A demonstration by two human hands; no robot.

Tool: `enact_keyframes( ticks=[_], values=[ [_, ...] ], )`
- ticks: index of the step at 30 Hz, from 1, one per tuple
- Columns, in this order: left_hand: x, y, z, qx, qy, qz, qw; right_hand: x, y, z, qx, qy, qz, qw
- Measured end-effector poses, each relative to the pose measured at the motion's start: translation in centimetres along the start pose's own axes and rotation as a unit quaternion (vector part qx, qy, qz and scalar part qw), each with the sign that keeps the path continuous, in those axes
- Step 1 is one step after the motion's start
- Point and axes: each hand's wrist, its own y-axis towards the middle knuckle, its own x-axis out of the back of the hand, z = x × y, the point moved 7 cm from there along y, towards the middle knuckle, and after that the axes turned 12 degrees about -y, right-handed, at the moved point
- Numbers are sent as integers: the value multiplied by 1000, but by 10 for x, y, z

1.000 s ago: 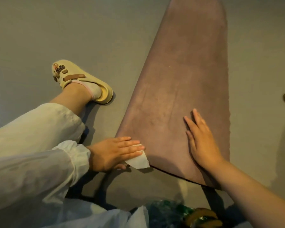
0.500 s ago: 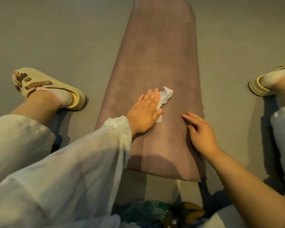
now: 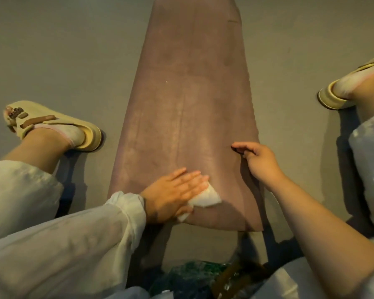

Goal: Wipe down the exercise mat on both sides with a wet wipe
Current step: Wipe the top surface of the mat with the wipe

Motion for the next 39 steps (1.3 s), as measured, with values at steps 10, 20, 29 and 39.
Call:
enact_keyframes(
  ticks=[10, 20, 29, 39],
  values=[
    [23, -54, 122, 296, -32, 26, 954, -5, 3, -2, -22, 50, 7, 998],
    [-10, -25, -47, 114, -112, 27, 987, -4, 0, 3, -48, 68, -7, 996],
    [43, 95, 48, 246, -35, -4, 969, 16, -4, -7, -158, 217, -16, 963],
    [-34, 86, -97, -109, -50, 185, 975, 30, -2, -31, -233, 258, -74, 935]
  ],
)
